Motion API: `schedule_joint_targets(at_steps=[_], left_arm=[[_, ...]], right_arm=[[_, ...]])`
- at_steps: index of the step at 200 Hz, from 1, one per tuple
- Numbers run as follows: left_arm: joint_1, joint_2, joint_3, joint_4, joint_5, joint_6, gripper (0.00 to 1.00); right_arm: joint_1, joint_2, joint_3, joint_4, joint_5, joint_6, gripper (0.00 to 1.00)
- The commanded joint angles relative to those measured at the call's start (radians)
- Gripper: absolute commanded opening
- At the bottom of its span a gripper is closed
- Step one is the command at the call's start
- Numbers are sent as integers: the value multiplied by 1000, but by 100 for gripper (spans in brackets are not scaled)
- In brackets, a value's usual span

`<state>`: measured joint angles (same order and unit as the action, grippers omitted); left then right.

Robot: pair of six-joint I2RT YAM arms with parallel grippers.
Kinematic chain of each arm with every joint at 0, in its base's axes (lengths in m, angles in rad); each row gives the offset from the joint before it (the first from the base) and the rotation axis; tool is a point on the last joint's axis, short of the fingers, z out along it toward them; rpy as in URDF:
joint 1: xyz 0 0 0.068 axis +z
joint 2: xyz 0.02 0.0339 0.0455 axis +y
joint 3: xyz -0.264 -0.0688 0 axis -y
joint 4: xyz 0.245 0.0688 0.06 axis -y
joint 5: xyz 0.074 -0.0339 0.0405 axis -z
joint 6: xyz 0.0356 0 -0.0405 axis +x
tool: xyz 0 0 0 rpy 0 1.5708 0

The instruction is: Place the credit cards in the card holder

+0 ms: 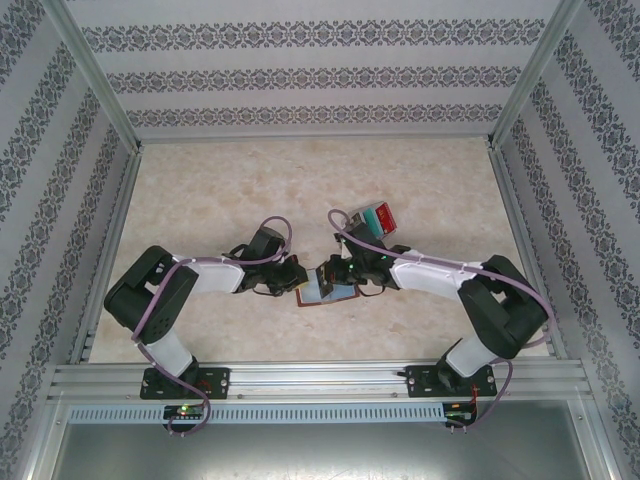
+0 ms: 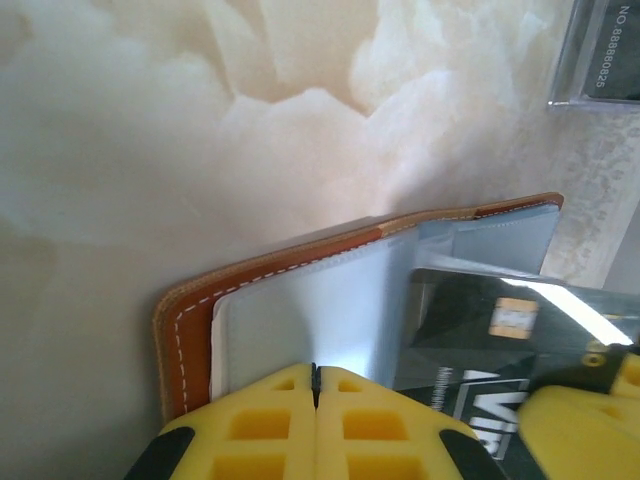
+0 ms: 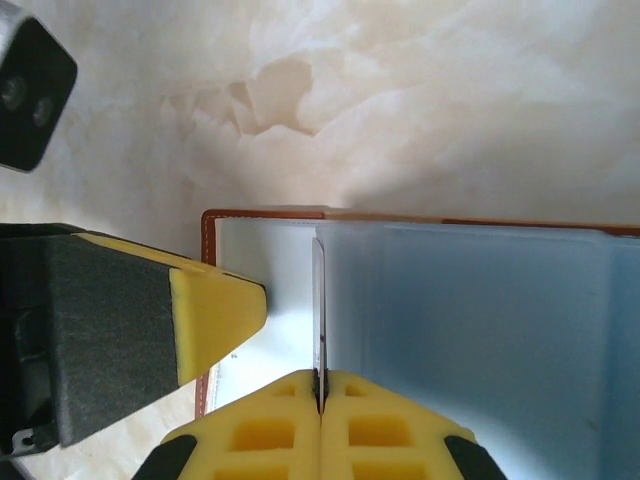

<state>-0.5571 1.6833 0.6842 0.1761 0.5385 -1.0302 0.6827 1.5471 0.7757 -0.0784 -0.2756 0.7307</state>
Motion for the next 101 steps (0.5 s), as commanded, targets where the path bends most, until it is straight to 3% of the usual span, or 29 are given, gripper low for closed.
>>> schedule_joint_targets(at_steps=[1,57,64,80,101], left_arm=[[-9,12,-9,-87,-61,22,4],[-9,19,28,-144,-68,64,4],[-9,19,29,-149,-70,67,4],[-10,15,33,-165,-74,74,4],[-9,11,31,-166,-80,71,4]], right_arm=[[-45,-39,-42,-22,35,-9,0],[-80,20,-84,108,-98,16,0],[-84,23,-72,66,-64,10,0],[-91,-60,-96,-53,139,-20,0],[-150,-194,-152,-15,89,-29,0]])
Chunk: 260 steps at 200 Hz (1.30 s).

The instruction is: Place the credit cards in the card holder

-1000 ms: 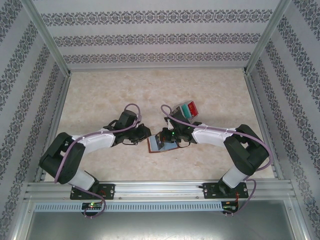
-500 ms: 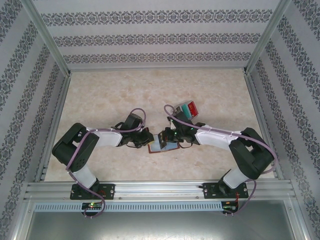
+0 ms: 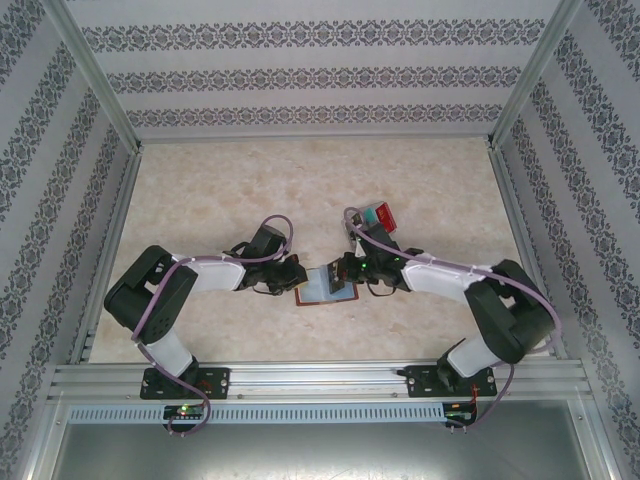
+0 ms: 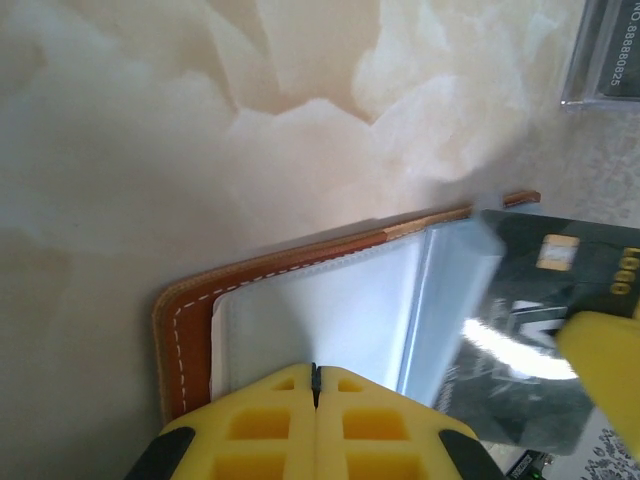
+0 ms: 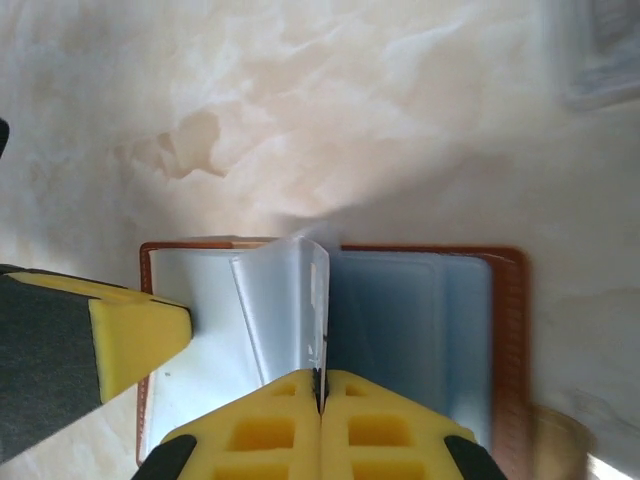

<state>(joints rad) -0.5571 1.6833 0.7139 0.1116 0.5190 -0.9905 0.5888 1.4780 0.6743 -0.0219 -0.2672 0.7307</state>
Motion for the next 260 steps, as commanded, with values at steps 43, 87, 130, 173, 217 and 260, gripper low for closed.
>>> schedule_joint_targets(at_steps=[43,87,130,173,217,260], left_arm=[[-9,12,16,-101,-52,33,4],[-10,0,31,-105,-46,41,5],[-10,9,26,-97,-52,40,5],[-10,11,22,-92,-48,44,5],[-11,11,15,-88,-48,41,5],[-10,18,22,-82,-49,42,6]], right_arm=[[-59,-264,-27,-138,31,-85,0],[35,-143,59,0,-107,-34,0],[45,84,56,153,-151,33,0],[12,104,-39,188,-131,38,0],[-16,64,-100,193,-125,37,0],[3,158,-78,279,-195,52,0]])
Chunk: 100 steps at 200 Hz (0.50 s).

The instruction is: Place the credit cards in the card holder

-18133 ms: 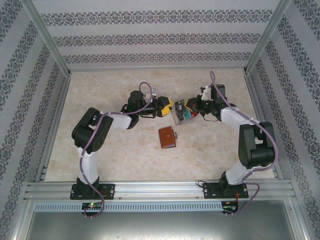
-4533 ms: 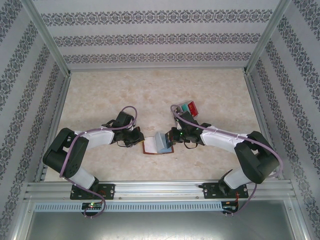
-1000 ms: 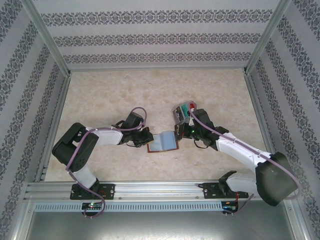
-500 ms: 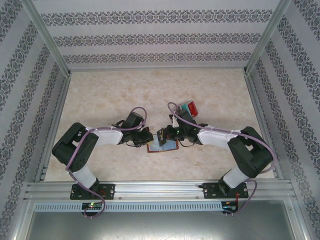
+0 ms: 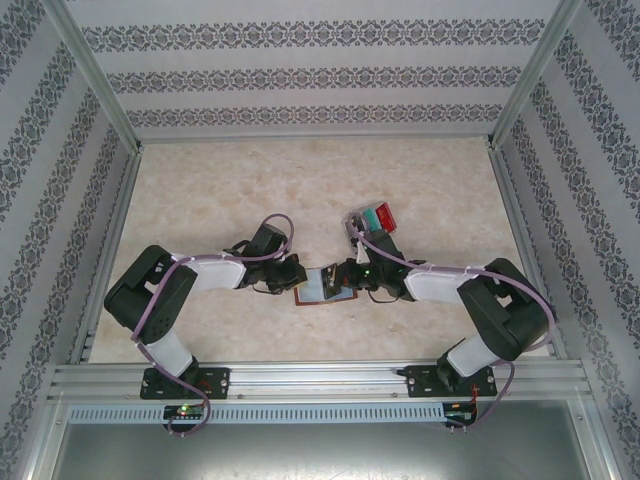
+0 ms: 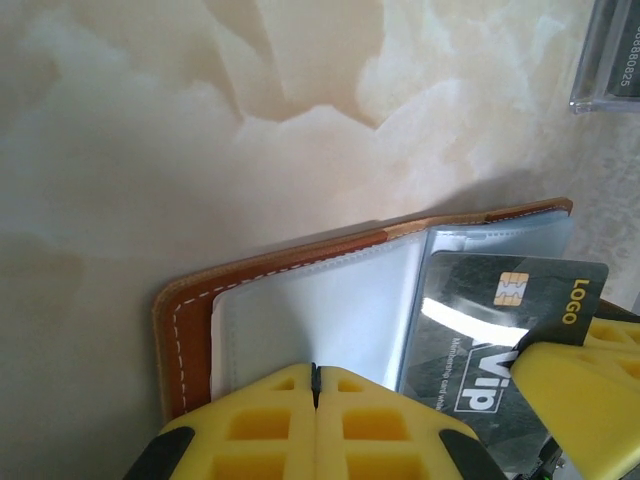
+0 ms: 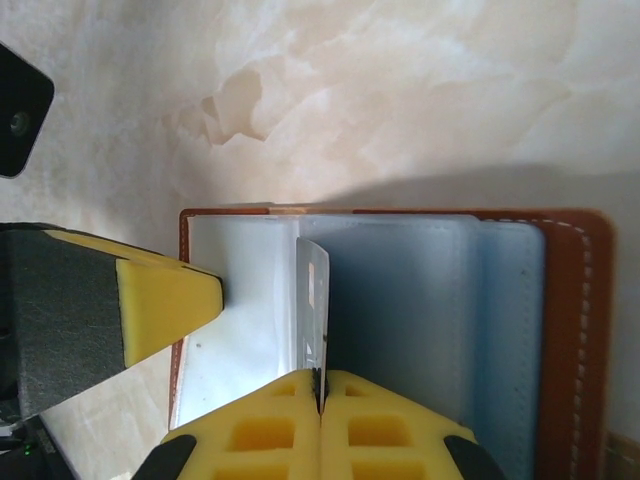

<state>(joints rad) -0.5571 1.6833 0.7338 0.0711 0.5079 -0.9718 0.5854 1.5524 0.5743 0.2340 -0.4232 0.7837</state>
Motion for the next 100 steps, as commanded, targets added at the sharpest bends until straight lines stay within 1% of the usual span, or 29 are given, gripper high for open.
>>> schedule_joint_targets(at_steps=[1,18,39,59,70,84,100], left_arm=[[-11,19,3,-43,-37,24,6],[-12,21,10,-44,-37,24,7],[-12,12,-3,-34,-47,15,8],[-12,6,-3,-34,-46,18,9],[-12,2,7,-56,-46,27,12],[-12,-11,12,-76,-49,40,12],[-12,-25,10,-91,-70,47,16]], right_arm=[[7,87,21,30,-40,3,0],[-2,120,-11,115,-47,56,0],[-4,125,-24,128,-42,57,0],[-2,126,-19,107,-43,46,0],[-3,128,-13,89,-45,37,0],[-5,119,-14,75,-63,38,0],[-5,98,-22,64,-73,31,0]])
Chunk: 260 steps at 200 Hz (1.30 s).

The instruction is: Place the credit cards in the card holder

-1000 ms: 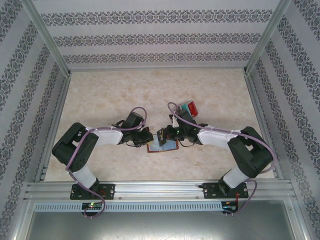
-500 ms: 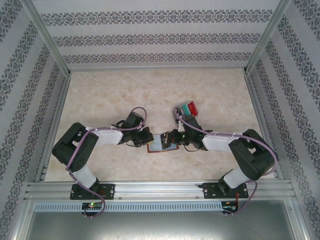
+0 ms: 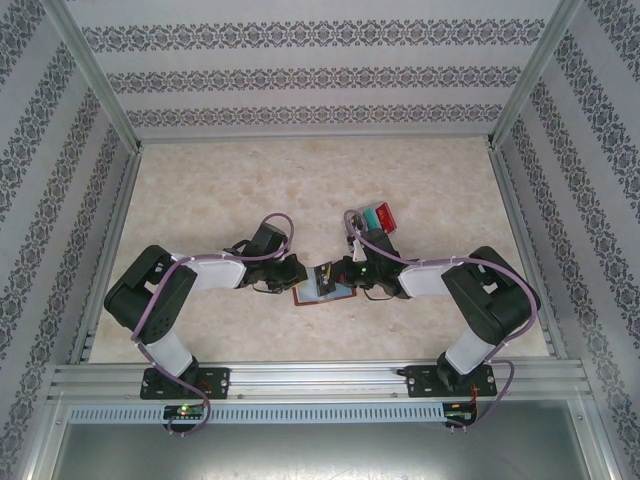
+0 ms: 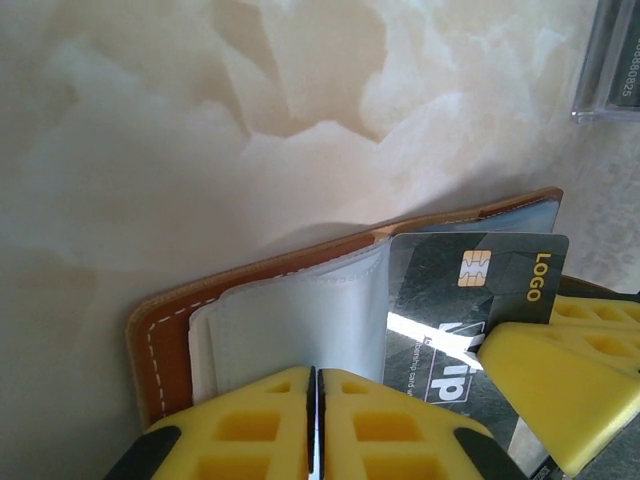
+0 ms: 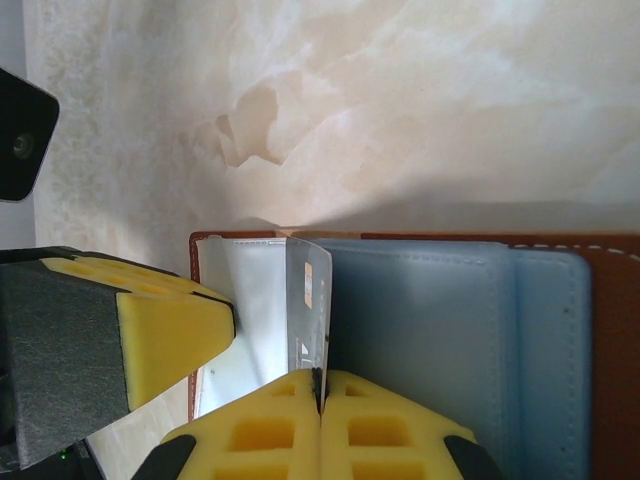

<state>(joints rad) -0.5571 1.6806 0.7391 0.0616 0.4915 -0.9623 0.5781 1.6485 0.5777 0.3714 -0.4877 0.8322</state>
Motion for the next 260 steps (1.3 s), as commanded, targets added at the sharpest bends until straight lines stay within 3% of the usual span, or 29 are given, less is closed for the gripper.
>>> schedule_joint_targets(at_steps=[1,49,142,209,241,260], left_arm=[[-12,-22,5,-82,-55,38,15],[-12,12,-8,-78,-66,6,8],[-13,-4,-20,-69,-57,2,8],[-12,-5,-9,-76,-52,8,8],[-12,-19,-10,-56,-41,10,15],[-12,-61,-17,-63,-57,17,25]], right_arm=[[1,0,-26,-75,-8,-18,0],[0,-32,-43,-107,-2,-33,0],[20,46,1,-83,67,-14,0],[15,70,37,-78,43,-47,0],[61,93,52,-77,49,-24,0],[61,96,53,-93,75,-12,0]])
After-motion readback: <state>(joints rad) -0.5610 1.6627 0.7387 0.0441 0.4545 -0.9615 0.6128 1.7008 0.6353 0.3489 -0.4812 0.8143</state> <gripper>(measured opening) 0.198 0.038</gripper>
